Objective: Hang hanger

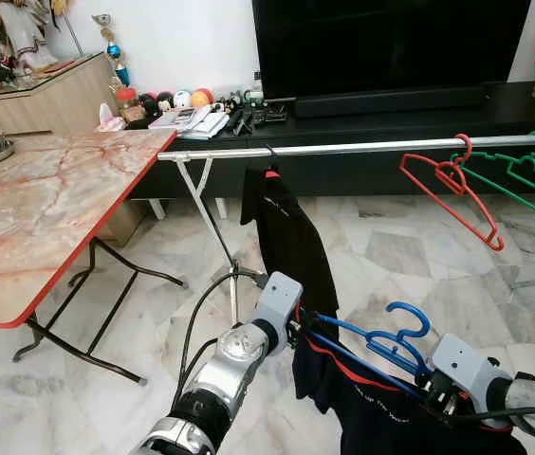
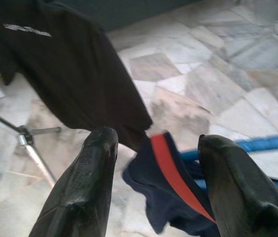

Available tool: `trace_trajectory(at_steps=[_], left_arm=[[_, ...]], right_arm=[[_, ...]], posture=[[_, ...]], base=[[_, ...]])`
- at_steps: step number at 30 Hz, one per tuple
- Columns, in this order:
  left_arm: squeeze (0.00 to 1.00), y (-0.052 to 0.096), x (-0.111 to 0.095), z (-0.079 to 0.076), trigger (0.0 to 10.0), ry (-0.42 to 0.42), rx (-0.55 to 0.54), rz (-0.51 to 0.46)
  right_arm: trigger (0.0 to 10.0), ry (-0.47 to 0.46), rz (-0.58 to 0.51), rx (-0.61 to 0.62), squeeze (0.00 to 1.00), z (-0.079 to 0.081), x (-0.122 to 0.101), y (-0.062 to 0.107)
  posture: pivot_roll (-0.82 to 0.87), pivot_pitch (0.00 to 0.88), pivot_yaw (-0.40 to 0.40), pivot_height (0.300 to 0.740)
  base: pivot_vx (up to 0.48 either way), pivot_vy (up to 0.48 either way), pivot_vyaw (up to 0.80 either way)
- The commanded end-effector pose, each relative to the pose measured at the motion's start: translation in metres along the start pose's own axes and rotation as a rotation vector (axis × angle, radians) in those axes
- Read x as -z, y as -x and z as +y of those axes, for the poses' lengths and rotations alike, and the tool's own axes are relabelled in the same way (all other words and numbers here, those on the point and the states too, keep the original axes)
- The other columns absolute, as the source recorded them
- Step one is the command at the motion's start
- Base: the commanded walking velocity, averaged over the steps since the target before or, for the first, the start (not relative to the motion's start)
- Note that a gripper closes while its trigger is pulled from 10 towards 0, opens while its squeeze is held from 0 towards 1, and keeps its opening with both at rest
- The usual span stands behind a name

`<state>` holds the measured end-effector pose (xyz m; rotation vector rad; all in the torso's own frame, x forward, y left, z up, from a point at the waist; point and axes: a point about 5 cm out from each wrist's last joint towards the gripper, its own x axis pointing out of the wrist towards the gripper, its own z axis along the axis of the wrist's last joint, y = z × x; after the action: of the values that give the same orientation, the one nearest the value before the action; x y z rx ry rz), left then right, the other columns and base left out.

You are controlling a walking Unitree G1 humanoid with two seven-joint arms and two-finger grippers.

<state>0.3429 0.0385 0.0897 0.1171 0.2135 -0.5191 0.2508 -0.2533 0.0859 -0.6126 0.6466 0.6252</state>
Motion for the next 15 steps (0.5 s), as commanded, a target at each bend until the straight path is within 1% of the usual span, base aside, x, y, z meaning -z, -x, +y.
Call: trace_trajectory(at_steps=[1,5,10,13,15], left_arm=[[0.0,-0.001,-0.004,0.005,10.0,-0.006,-0.033,-0.004],[0.0,-0.003,-0.001,0.004,10.0,0.003,-0.044,0.036],[0.0,-0.002,0.012,0.001,10.0,0.013,-0.04,0.122],[0.0,-0.002,0.012,-0.001,10.0,0.041,-0.038,0.124],[0.0,-0.002,0.013,-0.001,10.0,0.036,-0.046,0.132]], right_arm=[[10.0,0.038,-0.059,0.003,0.0,0.0,-0.017,0.0],[10.0,0.041,-0.062,0.004,0.0,0.0,-0.018,0.0],[10.0,0.046,-0.07,0.004,0.0,0.0,-0.021,-0.001],[10.0,0.048,-0.074,0.002,0.0,0.001,-0.022,-0.001],[10.0,0.051,-0.079,-0.004,0.0,0.003,-0.023,-0.002]], posture=[[-0.07,0.0,0.118,0.74],[-0.07,0.0,0.119,0.74],[-0.07,0.0,0.122,0.74],[-0.07,0.0,0.122,0.74],[-0.07,0.0,0.122,0.74]], base=[[0.0,0.0,0.0],[0.0,0.0,0.0],[0.0,0.0,0.0],[0.0,0.0,0.0],[0.0,0.0,0.0]])
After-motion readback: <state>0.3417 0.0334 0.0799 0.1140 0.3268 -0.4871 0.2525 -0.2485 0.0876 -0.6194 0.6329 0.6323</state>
